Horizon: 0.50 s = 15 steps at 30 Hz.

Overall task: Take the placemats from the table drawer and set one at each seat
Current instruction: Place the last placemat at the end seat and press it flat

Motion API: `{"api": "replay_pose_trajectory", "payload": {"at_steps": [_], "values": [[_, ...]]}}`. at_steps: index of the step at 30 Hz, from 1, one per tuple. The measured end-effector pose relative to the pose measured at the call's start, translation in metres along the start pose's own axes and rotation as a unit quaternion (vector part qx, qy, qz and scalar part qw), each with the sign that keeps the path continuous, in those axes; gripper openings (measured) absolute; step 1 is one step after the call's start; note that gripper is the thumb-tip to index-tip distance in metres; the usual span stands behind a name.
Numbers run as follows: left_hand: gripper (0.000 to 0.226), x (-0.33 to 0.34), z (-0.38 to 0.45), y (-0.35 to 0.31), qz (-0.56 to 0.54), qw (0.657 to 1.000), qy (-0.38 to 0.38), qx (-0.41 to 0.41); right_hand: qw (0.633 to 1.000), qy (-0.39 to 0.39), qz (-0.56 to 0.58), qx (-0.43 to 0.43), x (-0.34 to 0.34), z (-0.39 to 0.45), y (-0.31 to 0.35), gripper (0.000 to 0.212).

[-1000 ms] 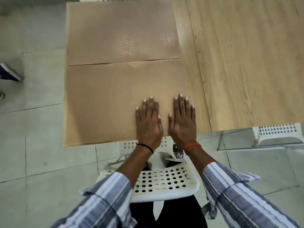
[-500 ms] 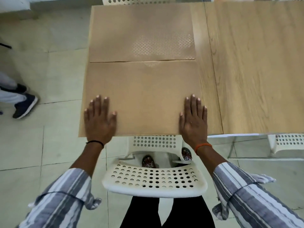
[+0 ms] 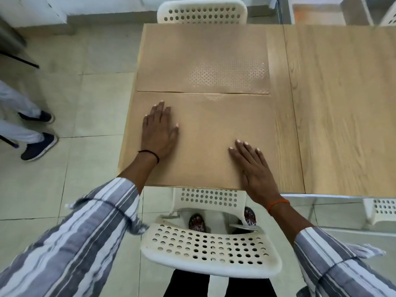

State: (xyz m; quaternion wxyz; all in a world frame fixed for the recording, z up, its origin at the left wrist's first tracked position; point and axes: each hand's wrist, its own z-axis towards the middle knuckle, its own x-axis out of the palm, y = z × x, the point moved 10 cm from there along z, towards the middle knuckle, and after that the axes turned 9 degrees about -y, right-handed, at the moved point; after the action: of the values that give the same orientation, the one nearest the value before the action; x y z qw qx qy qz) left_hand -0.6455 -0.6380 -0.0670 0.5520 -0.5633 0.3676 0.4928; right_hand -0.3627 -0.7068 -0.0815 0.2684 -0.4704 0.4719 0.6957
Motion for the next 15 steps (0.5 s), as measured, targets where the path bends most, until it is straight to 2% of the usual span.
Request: {"api": "replay_pose_trajectory", "payload": {"at_steps": [3, 6, 10, 15], "values": [[0.064, 0.018, 0.018, 0.016, 0.019, 0.999, 0.026, -0.013, 0.999, 0.006, -0.039, -0.002, 0.004, 0.000, 0.003, 0.061], [0.062, 0.016, 0.024, 0.044, 0.046, 0.998, 0.013, -0.033, 0.997, 0.013, -0.072, 0.001, 0.008, -0.001, 0.002, 0.061], [0.060, 0.004, 0.025, 0.076, 0.052, 0.994, 0.003, -0.099, 0.997, 0.004, -0.078, -0.003, 0.007, 0.000, 0.003, 0.062], [0.058, -0.010, 0.028, 0.073, 0.053, 0.992, -0.013, -0.117, 0.998, -0.001, -0.060, 0.013, 0.000, 0.003, 0.004, 0.059]]}}
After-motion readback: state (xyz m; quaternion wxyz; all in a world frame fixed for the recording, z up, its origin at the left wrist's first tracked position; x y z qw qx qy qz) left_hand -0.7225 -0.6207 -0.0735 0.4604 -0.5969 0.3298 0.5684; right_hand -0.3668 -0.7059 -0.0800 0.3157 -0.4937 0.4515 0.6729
